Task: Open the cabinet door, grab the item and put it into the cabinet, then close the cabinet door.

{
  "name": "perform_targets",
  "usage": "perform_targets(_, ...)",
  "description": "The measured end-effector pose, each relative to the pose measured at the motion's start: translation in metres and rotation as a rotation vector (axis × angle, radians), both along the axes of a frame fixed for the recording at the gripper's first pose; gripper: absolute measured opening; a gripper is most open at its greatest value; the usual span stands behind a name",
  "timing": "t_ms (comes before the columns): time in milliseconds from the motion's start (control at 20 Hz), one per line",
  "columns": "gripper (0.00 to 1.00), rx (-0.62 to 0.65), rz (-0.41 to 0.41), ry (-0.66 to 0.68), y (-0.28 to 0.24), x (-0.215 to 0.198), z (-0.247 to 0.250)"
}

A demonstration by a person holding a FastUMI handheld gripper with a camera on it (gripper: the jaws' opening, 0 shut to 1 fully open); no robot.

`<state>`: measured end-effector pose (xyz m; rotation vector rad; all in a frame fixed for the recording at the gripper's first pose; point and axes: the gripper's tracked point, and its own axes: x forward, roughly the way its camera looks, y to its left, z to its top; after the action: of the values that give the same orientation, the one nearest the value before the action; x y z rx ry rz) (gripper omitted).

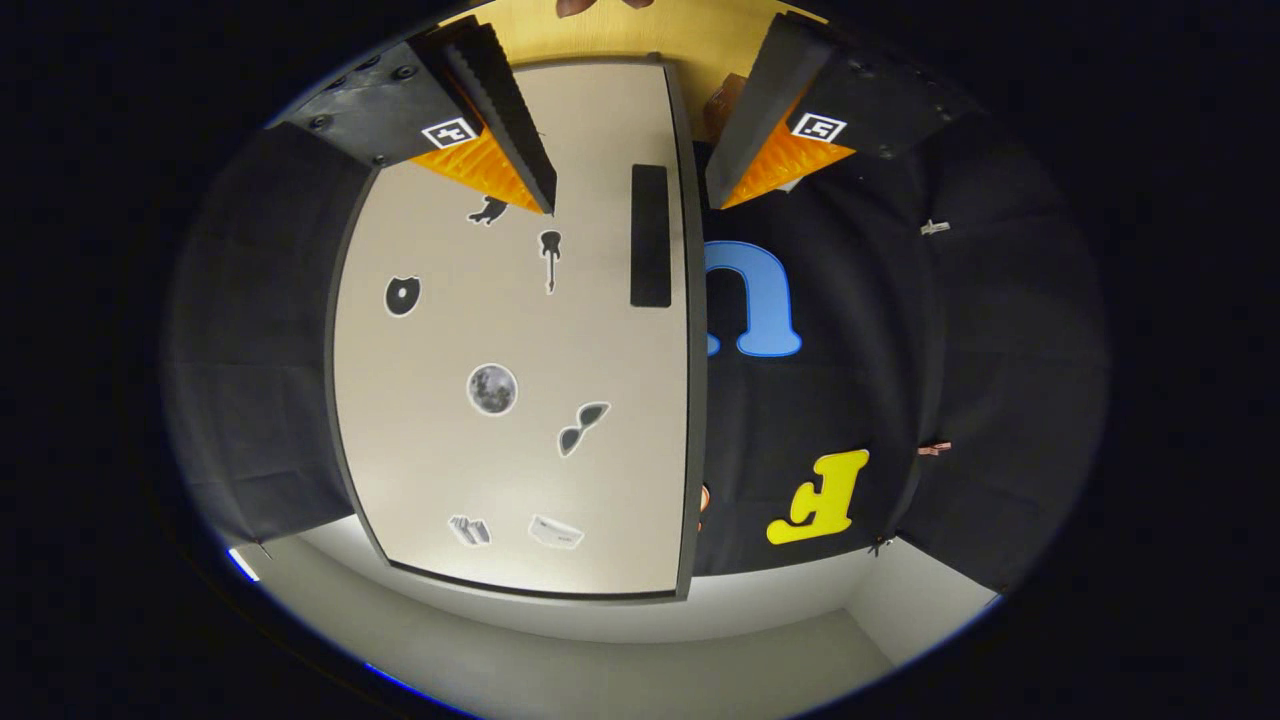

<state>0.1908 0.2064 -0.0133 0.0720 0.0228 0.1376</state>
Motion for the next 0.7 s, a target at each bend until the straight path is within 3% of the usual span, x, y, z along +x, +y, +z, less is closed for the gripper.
perform_targets(450,0.97,-0.017,-0.038,0.033,0.017,0.087,-0.032)
perform_targets(550,0.75,-0.016,-0.071,0.029,0.014,0.091,-0.030)
perform_targets(700,0.37,-0.013,-0.043,0.026,0.024,0.088,-0.027)
